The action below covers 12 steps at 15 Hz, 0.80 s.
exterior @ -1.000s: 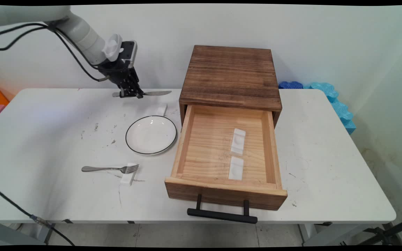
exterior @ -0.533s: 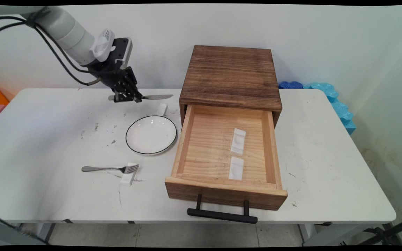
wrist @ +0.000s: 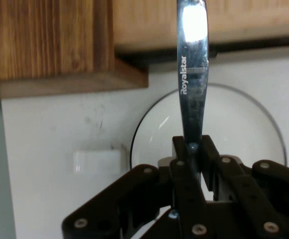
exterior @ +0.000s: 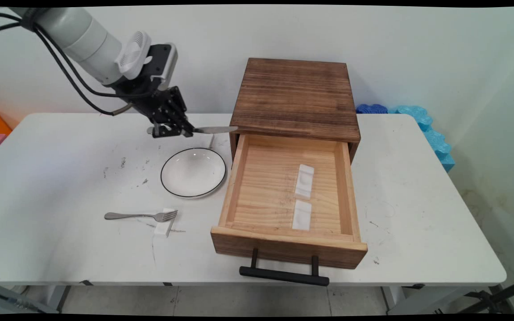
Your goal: Place the picked object into the drawer
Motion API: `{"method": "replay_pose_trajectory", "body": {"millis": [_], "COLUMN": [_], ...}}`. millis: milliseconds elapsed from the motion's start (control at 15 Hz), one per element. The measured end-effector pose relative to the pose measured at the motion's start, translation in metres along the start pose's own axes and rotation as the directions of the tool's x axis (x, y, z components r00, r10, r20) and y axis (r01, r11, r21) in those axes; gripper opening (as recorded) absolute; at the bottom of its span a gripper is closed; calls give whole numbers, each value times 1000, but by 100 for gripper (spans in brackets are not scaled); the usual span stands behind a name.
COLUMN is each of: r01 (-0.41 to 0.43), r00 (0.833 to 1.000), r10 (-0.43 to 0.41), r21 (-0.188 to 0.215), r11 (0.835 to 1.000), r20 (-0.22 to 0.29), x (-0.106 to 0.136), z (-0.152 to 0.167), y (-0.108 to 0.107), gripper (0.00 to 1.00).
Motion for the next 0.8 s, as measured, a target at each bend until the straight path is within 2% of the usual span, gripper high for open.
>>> {"method": "replay_pose_trajectory", "body": {"millis": [333,800], "r01": [-25,-54], "r00": [999,995], "r10": [25,55], "r21": [3,12], "r11": [1000,998], "r20": [-43,-84], "x": [49,112], "z": [-3,21], "y": [17,27], "gripper": [0,0]}}
